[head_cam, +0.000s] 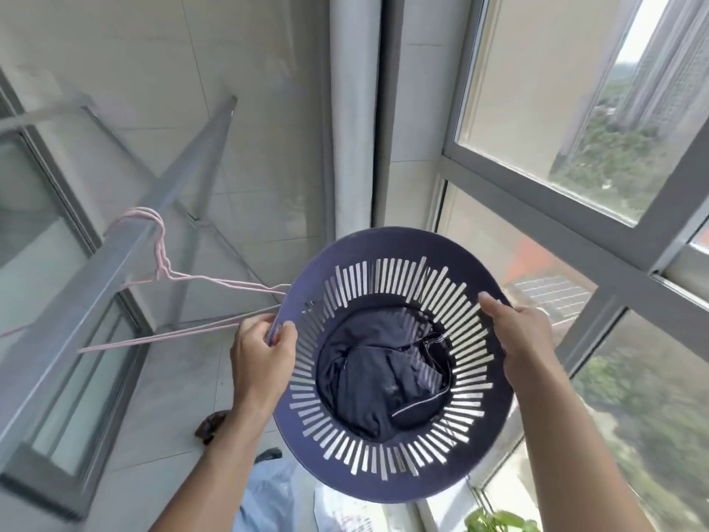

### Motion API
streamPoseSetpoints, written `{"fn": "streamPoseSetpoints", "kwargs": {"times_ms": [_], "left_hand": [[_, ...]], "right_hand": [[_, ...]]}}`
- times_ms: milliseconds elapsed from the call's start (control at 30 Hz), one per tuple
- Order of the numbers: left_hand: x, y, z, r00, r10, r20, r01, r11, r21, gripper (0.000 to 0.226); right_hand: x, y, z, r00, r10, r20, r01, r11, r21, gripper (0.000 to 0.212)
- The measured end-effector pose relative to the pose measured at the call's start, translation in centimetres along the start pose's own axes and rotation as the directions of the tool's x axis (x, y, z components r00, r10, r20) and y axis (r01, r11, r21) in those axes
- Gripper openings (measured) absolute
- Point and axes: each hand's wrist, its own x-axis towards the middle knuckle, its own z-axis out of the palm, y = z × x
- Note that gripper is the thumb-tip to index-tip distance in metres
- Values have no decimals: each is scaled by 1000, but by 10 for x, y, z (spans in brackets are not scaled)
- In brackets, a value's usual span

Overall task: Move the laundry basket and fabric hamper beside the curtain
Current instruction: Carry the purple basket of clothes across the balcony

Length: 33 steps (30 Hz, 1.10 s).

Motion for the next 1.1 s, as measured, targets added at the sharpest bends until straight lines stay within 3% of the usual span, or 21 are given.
{"fn": "streamPoseSetpoints", "kwargs": {"times_ms": [167, 433, 733, 1100], "left_hand": [[13, 1, 7, 1000, 17, -13, -17, 1000, 11, 36], [36, 14, 32, 998, 13, -60, -12, 1000, 28, 40], [73, 20, 82, 990, 0, -142, 10, 998, 68, 45], [147, 40, 150, 962, -2, -273, 56, 980, 189, 46]], "right_hand": [[24, -8, 18, 1000, -15, -17, 15, 1000, 7, 31], [81, -28, 54, 999, -31, -39, 27, 994, -109, 43], [152, -43, 84, 998, 58, 18, -57, 996, -73, 36], [250, -78, 132, 987, 51, 150, -38, 995, -87, 31]]}}
